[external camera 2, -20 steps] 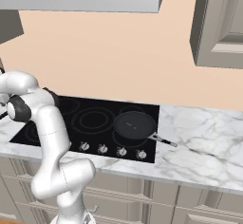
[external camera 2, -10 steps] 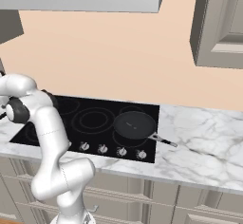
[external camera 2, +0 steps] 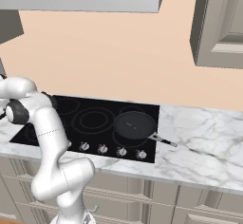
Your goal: Place both pans onto different burners. Then place the tomato and the chicken drumstick on different pans.
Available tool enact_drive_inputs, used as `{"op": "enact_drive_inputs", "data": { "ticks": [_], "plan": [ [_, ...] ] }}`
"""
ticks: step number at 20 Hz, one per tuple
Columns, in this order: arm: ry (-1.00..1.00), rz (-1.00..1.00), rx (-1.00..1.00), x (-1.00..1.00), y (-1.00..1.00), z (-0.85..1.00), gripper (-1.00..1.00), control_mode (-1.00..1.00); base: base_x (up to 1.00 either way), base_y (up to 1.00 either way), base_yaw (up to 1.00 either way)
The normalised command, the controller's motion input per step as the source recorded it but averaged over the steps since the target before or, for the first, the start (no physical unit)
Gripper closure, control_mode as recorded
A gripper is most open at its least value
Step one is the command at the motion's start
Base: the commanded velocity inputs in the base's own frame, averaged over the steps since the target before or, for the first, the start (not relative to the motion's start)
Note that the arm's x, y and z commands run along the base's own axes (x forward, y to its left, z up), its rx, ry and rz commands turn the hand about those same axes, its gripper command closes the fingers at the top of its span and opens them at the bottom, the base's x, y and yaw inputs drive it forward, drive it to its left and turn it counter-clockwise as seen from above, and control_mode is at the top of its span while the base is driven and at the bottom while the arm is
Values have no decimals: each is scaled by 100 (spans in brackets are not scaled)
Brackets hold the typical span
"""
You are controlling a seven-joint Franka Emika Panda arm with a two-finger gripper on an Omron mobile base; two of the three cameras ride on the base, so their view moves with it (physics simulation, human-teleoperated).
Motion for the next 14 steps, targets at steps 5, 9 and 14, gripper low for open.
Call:
{"op": "enact_drive_inputs", "data": {
  "ticks": [5,9,14],
  "plan": [
    [0,0,0,20,7,-12,-100,-100,0,0,0],
    [0,0,0,3,13,-13,-100,-100,0,0,0],
    [0,0,0,6,14,-15,-100,-100,0,0,0]
  ]
}}
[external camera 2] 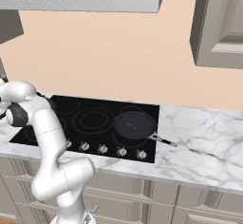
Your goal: Place both pans onto different burners. Then place the tomato and the chicken drumstick on different pans.
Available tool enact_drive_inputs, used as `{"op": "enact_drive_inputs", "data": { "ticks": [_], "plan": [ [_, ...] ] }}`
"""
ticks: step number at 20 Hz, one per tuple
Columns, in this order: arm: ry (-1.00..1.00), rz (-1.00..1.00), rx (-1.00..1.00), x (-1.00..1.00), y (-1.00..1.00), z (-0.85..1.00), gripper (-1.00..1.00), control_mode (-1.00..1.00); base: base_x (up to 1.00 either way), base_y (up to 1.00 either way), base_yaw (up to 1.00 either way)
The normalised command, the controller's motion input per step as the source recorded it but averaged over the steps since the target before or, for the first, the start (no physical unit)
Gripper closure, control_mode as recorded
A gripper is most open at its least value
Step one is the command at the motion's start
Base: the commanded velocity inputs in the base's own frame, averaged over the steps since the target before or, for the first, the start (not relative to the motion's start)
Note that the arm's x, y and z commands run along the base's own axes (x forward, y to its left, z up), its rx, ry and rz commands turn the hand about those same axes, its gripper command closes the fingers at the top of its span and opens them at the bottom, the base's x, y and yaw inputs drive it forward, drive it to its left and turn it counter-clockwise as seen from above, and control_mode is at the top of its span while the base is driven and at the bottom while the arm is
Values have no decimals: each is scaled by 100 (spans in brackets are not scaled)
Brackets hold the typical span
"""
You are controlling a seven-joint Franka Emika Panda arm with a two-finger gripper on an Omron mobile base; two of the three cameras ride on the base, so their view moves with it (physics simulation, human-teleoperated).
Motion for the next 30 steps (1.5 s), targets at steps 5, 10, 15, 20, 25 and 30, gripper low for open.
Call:
{"op": "enact_drive_inputs", "data": {
  "ticks": [5,10,15,20,25,30],
  "plan": [
    [0,0,0,4,9,-4,-100,-100,0,0,0],
    [0,0,0,12,10,-1,-100,-100,0,0,0],
    [0,0,0,11,10,-15,-100,-100,0,0,0],
    [0,0,0,9,12,-12,-100,-100,0,0,0],
    [0,0,0,3,5,-10,-100,-100,0,0,0],
    [0,0,0,1,0,-10,-100,-100,0,0,0]
  ]
}}
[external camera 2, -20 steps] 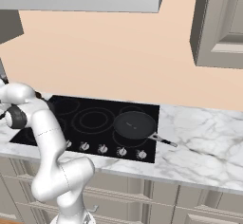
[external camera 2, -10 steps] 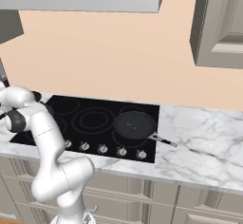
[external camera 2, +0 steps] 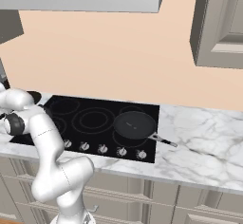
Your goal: Place both pans onto different burners. Then place the tomato and the chicken drumstick on different pans.
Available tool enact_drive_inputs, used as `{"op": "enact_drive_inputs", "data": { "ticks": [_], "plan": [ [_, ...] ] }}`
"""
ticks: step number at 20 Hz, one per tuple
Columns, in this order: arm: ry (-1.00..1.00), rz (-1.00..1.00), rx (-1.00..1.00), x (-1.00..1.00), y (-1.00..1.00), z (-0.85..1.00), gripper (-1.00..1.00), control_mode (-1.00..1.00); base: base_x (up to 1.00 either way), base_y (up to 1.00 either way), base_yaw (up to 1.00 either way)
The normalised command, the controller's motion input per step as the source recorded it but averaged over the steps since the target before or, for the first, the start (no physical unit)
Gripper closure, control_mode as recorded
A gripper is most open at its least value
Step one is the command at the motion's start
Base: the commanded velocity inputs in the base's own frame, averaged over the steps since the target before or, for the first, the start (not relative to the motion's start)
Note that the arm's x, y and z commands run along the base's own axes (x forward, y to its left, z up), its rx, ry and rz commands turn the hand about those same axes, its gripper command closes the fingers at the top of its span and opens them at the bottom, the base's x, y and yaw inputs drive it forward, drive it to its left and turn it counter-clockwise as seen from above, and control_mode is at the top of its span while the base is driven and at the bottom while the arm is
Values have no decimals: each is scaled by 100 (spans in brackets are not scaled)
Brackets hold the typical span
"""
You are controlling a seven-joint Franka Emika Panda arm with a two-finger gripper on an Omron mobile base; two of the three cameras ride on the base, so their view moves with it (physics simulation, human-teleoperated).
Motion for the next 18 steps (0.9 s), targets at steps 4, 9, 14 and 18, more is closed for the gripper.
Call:
{"op": "enact_drive_inputs", "data": {
  "ticks": [4,9,14,18],
  "plan": [
    [0,0,0,1,0,-17,-100,-100,0,0,0],
    [0,0,0,0,0,-15,-100,-100,0,0,0],
    [0,0,0,1,0,-15,-100,-100,0,0,0],
    [0,0,0,2,0,-16,-100,-100,0,0,0]
  ]
}}
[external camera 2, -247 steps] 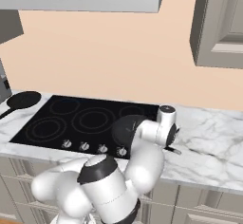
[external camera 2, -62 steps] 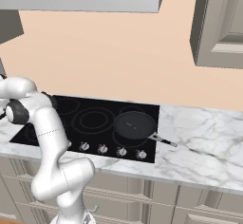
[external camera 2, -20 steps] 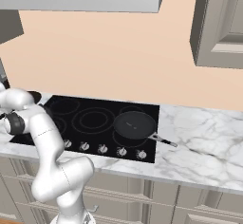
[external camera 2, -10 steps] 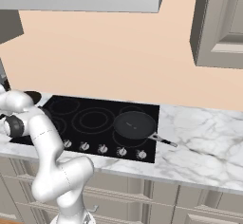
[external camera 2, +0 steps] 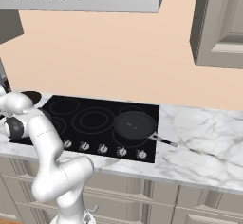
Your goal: Place both pans onto different burners. Then place the tomato and the chicken drumstick on different pans.
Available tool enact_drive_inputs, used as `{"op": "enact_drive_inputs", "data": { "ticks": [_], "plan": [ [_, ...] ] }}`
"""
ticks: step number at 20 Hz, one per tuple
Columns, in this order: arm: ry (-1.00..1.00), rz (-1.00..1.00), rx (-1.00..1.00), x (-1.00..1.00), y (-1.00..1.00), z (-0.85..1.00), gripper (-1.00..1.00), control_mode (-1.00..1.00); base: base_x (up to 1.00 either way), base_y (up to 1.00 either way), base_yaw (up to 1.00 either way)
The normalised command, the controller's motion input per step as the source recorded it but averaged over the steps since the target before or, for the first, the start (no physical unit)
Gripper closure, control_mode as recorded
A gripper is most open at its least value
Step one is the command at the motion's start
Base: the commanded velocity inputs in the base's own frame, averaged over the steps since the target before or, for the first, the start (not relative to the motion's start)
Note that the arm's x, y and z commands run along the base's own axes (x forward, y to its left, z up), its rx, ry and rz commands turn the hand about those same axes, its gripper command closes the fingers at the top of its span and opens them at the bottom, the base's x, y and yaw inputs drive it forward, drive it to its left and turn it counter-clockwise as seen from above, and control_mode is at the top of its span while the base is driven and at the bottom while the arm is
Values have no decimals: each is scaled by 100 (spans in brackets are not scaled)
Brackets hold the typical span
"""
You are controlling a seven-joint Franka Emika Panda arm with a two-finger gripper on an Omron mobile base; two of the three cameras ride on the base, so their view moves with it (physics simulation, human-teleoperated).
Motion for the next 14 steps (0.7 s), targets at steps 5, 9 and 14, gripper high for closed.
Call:
{"op": "enact_drive_inputs", "data": {
  "ticks": [5,9,14],
  "plan": [
    [0,0,0,0,0,-5,100,-100,0,0,0],
    [0,0,0,0,0,0,100,-100,0,0,0],
    [0,0,0,0,-2,8,100,-100,0,0,0]
  ]
}}
